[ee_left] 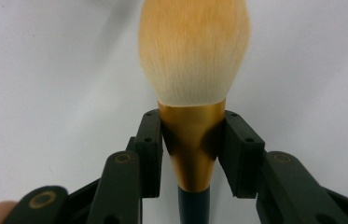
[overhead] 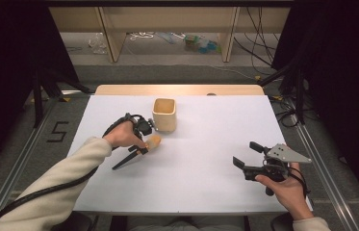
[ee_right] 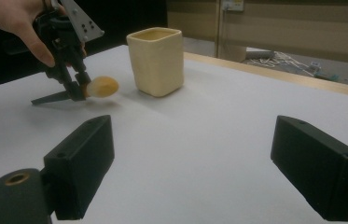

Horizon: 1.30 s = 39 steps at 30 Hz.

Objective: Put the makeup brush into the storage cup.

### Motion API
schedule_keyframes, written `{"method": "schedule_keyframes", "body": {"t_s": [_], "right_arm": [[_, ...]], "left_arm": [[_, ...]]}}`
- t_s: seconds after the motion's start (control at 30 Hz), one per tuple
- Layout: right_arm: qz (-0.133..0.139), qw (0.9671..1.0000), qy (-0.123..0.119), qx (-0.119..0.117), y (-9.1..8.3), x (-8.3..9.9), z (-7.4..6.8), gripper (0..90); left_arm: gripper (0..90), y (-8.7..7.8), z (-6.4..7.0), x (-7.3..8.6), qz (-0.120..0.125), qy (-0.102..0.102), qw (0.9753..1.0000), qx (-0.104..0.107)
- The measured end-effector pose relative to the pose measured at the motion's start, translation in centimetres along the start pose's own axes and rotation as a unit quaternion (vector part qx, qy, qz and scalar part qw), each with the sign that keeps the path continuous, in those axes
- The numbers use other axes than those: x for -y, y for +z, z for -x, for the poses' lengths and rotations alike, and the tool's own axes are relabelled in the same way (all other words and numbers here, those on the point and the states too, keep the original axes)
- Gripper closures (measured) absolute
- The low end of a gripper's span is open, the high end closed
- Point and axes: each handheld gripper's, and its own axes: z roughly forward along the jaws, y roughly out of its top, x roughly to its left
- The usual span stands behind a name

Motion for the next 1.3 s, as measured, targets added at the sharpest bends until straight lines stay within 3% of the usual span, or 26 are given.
{"method": "schedule_keyframes", "body": {"t_s": [0.1, 0.13, 0.43, 0.47, 0.6, 0.7, 0.73, 0.87, 0.9, 0.97, 1.03, 1.17, 1.23, 1.27, 1.3], "right_arm": [[0.0, 1.0, 0.001, 0.0, 0.0, 0.0, 0.0, 14.4], [0.001, 1.0, -0.002, 0.001, 0.1, 0.0, 0.0, 14.4], [-0.001, 1.0, -0.002, 0.003, 0.0, 0.0, 0.0, 14.4], [-0.001, 1.0, -0.005, 0.004, 0.0, 0.0, 0.0, 14.4], [-0.002, 1.0, -0.003, 0.004, 0.0, 0.0, 0.0, 14.4], [0.0, 1.0, -0.006, 0.005, 0.0, 0.0, 0.0, 14.4], [-0.002, 1.0, -0.002, 0.004, 0.0, 0.0, 0.0, 14.4], [-0.003, 1.0, -0.003, 0.004, 0.0, 0.0, 0.0, 14.4], [-0.004, 1.0, -0.001, 0.001, 0.0, 0.0, 0.0, 14.4], [-0.001, 1.0, -0.002, 0.002, 0.0, 0.0, 0.0, 14.4], [-0.002, 1.0, -0.001, 0.001, 0.0, 0.0, -0.1, 14.4], [-0.002, 1.0, 0.0, 0.0, 0.0, 0.0, -0.1, 14.4], [-0.002, 1.0, 0.0, 0.001, 0.0, 0.0, 0.0, 14.4], [-0.002, 1.0, 0.0, 0.001, 0.0, 0.0, 0.0, 14.4], [-0.002, 1.0, 0.0, 0.001, 0.0, 0.0, 0.0, 14.4]], "left_arm": [[62.4, -0.3, 0.0, 0.2, 0.015, -0.004, 0.9999, -0.004], [62.4, -0.6, 0.1, 0.4, 0.039, -0.015, 0.9991, -0.01], [62.4, -2.1, 0.0, 1.6, 0.079, -0.03, 0.9963, -0.013], [62.4, -2.3, 0.0, 1.8, 0.092, -0.034, 0.995, -0.015], [62.5, -2.7, 0.1, 2.1, 0.106, -0.038, 0.9935, -0.019], [62.5, -3.1, 0.2, 2.5, 0.129, -0.049, 0.9901, -0.025], [62.4, -3.4, 0.1, 2.7, 0.134, -0.04, 0.9898, -0.029], [62.5, -3.6, 0.2, 3.0, 0.139, -0.048, 0.9885, -0.036], [62.5, -3.6, 0.2, 3.1, 0.142, -0.045, 0.9885, -0.028], [62.5, -3.7, 0.3, 3.3, 0.169, -0.065, 0.9829, -0.033], [62.5, -3.8, 0.2, 3.4, 0.168, -0.057, 0.9836, -0.032], [62.5, -4.1, 0.2, 3.9, 0.202, -0.066, 0.9765, -0.034], [62.5, -4.2, 0.2, 4.0, 0.201, -0.066, 0.9768, -0.032], [62.4, -4.2, 0.2, 4.0, 0.211, -0.069, 0.9744, -0.035], [62.4, -4.3, 0.2, 4.1, 0.203, -0.065, 0.9765, -0.033]]}}
